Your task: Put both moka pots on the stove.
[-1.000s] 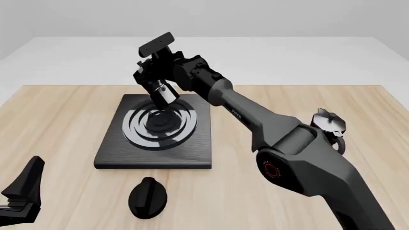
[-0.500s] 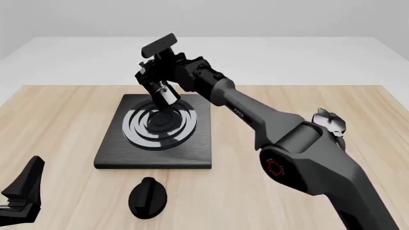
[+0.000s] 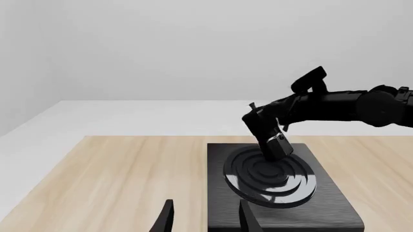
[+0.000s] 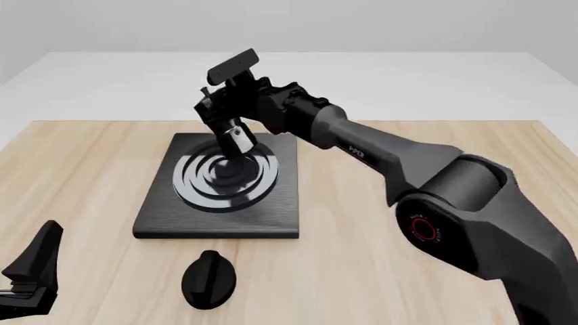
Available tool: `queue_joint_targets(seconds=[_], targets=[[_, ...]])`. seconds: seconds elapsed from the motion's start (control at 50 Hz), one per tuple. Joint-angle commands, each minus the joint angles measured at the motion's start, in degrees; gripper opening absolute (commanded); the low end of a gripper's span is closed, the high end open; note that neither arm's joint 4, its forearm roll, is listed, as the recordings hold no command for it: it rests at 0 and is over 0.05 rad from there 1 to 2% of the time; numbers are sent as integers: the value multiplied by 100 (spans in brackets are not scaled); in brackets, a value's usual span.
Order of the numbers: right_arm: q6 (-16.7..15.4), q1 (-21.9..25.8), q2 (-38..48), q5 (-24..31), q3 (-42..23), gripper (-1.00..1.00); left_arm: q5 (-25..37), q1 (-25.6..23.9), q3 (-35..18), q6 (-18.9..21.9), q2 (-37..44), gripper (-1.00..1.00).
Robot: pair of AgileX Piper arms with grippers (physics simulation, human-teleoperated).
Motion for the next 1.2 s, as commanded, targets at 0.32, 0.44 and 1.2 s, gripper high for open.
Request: queue_joint_targets(seconds=[0.32, 0.44, 1.2], targets=[[210, -13, -1383, -882, 2231, -100, 1, 0, 0, 1, -2, 100], [169, -47, -1435, -969, 2399, -100, 0, 1, 0, -1, 0, 100], [429, -57, -1933, -1269, 3304, -100, 0, 0, 0, -1, 0, 100]])
